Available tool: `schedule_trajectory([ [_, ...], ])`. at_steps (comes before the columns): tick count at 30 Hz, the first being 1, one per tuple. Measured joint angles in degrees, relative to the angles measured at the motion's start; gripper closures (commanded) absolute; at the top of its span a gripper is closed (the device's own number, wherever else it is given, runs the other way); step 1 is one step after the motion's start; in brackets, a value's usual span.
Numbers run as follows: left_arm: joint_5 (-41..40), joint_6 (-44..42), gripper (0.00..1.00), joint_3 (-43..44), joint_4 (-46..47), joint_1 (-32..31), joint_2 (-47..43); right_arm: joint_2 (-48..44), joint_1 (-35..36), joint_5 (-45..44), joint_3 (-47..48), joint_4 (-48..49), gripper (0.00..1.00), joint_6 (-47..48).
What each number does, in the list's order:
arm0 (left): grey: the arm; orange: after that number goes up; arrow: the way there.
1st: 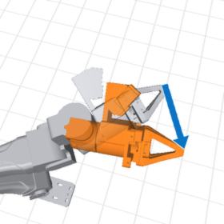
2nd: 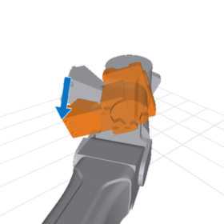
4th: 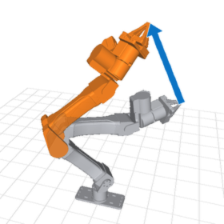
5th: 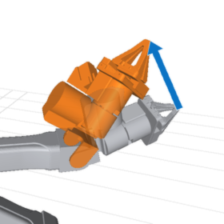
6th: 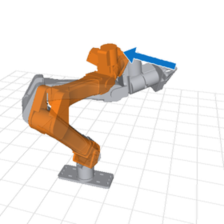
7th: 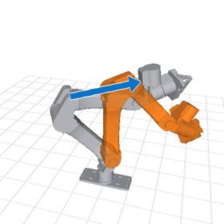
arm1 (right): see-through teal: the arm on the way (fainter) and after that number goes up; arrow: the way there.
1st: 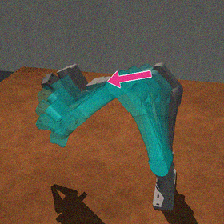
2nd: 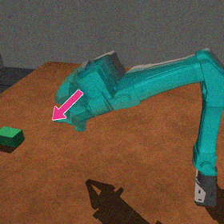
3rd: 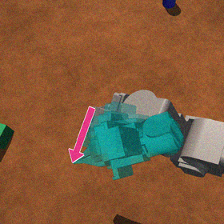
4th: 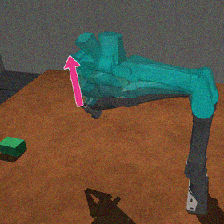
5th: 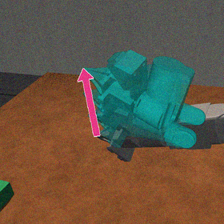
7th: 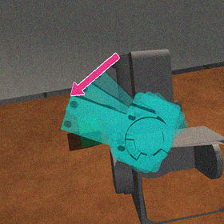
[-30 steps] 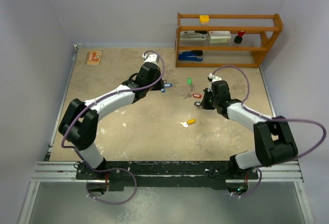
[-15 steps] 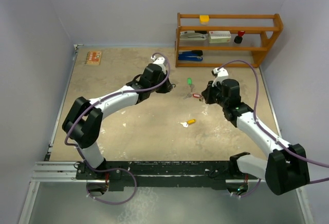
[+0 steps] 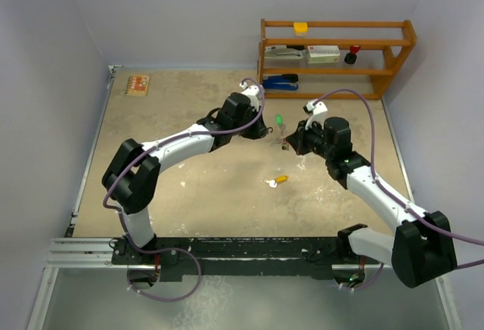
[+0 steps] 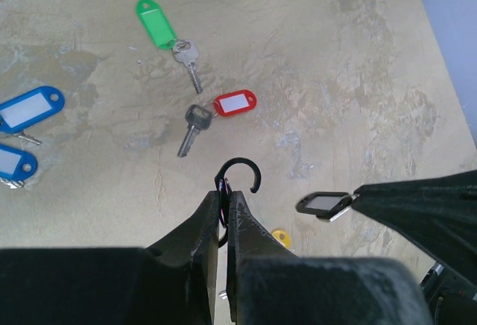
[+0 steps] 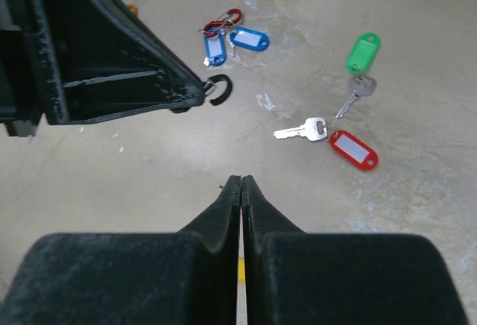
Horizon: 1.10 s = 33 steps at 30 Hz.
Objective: Put the keys on the keyring
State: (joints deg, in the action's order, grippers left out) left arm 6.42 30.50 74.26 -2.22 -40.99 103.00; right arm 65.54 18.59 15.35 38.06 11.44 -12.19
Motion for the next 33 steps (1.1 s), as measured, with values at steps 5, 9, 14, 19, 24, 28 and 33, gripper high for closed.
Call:
schedule_trajectory([
  [5, 0.9, -0.2, 1.00, 1.6, -0.9, -0.4, 1.7, 0.2, 1.4, 0.7, 0.0, 0.2, 1.00, 0.5],
  [9, 1.3, -0.2, 1.00, 2.7, -2.1, -1.1, 2.7, 0.9, 2.1, 0.7, 0.0, 0.4, 1.00, 1.0],
  [14, 2.3, -0.3, 1.00, 3.7, -3.0, -1.7, 3.2, 1.9, 2.4, 0.7, 0.0, 0.6, 1.00, 1.5],
  [19, 2.9, -0.6, 1.00, 4.2, -3.3, -1.9, 3.2, 2.7, 2.5, 0.6, 0.0, 1.0, 1.00, 1.9],
  [24, 3.4, -1.2, 1.00, 4.7, -3.5, -2.2, 3.8, 3.4, 2.5, 0.6, 0.0, 1.7, 1.00, 1.9],
  [28, 3.7, -1.4, 1.00, 5.0, -3.5, -2.2, 4.6, 4.0, 2.5, 0.6, 0.1, 1.9, 1.00, 1.9],
  [33, 3.8, -1.6, 1.00, 5.0, -4.0, -2.3, 5.0, 4.9, 2.6, 0.6, 0.1, 2.2, 1.00, 1.9],
])
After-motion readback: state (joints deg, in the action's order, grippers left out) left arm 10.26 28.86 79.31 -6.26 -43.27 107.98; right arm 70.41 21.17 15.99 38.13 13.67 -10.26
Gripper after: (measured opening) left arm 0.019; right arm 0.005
